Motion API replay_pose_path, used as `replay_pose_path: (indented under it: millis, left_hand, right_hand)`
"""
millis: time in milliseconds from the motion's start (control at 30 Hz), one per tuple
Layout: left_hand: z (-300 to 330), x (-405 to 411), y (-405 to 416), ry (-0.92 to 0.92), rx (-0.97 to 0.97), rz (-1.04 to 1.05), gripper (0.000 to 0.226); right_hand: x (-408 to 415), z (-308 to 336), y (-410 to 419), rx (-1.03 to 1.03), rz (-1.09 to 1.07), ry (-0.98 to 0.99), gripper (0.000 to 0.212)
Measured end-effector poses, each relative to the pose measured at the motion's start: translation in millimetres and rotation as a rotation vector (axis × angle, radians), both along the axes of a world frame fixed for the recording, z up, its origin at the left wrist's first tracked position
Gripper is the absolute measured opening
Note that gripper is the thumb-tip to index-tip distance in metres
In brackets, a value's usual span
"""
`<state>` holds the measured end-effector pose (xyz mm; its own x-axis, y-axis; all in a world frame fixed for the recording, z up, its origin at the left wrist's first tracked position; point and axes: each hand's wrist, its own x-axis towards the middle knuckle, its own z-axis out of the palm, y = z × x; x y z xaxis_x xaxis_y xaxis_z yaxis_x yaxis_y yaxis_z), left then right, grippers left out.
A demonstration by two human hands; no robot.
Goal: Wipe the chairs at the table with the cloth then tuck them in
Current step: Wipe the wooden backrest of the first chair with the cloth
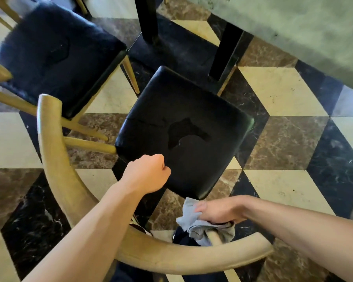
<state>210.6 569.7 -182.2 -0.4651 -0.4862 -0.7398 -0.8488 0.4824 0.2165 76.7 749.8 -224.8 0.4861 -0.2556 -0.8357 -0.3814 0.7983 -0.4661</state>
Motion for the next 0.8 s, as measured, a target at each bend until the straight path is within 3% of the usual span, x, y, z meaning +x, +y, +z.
replay_pose_path:
  millis: [167, 333, 633, 800]
  left_hand:
    - [-7.3, 2.2, -0.8, -0.012, -0.069, -0.045, 0.020]
    - [-5.9, -26.0, -9.9, -0.129, -0.039, -0.234, 0.021]
    - [-24.9, -96.1, -18.4, -0.016, -0.087, -0.264, 0.020]
    - [-57.4, -116.3, -58.1, 0.060, -0.135, -0.324, 0.018]
  right_hand:
    - [-40.0, 15.1, 4.8, 0.009, -0.080, 0.057, 0.032]
    - [-89.3, 8.7, 22.8, -0.113, -0.537, 0.226, 0.031]
    - [-179.2, -24.9, 14.1, -0.388, -1.210, 0.806, 0.026]
    - [-186.1, -70.8, -4.3, -0.363, -1.448, 1.163, 0.024]
